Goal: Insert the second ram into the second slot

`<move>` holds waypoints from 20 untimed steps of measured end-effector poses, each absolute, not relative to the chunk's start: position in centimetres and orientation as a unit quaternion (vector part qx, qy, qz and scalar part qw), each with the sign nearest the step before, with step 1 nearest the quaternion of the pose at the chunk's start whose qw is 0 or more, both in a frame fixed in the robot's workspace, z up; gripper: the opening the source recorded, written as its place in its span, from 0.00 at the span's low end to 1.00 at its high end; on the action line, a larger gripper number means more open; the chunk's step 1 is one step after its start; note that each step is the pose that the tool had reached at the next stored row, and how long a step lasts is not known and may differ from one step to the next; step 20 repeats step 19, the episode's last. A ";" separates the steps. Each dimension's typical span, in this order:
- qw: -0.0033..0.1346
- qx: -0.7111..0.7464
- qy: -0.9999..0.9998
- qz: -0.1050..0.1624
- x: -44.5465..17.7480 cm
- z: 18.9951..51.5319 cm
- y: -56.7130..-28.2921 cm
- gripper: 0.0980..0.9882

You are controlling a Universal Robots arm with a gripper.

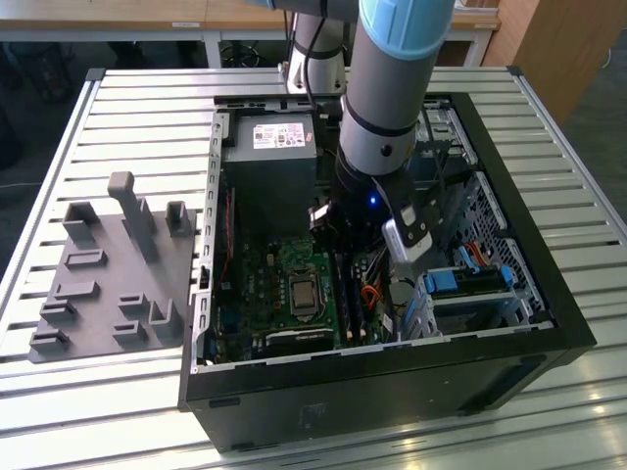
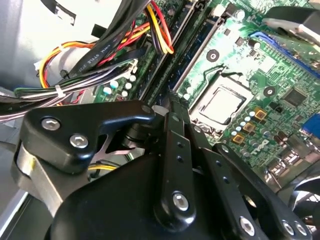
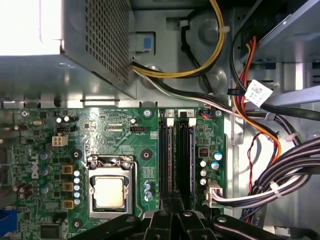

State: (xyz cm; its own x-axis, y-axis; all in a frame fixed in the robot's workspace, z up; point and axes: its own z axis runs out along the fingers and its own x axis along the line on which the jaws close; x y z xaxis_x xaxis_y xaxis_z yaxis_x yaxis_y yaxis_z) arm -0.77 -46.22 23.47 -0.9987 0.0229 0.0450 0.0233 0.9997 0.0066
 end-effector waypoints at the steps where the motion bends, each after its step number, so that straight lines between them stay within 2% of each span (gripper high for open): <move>1: 0.022 -0.012 -1.000 -0.004 -0.8 23.5 -46.2 0.01; 20: 0.022 -0.012 -1.000 -0.003 -0.8 24.9 -46.2 0.01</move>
